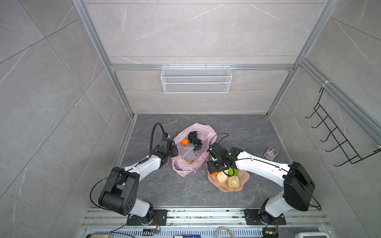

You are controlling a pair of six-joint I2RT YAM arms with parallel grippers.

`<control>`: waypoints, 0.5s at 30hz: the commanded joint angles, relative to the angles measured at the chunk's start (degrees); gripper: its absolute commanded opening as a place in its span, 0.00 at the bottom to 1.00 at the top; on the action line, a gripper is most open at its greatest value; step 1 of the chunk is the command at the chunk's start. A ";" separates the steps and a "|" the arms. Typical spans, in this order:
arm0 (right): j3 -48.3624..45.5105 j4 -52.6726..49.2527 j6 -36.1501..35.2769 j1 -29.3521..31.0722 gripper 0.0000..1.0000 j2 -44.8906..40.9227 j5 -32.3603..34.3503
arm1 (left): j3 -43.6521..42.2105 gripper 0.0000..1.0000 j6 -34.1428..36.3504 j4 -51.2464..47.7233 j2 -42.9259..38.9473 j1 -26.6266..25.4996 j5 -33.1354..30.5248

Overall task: Take the fake fruits out of the plastic bag
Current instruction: 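Lift the orange fruit and lower it into the peach bowl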

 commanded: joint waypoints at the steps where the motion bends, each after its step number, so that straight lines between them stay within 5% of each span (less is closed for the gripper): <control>1: 0.83 0.89 1.00 0.29 0.66 0.62 1.42 | 1.84 0.00 1.37 0.37 0.15 -0.18 -0.59; 15: 1.74 1.37 0.96 0.33 0.72 2.33 4.26 | 1.84 0.00 1.45 0.33 0.08 -0.17 -0.67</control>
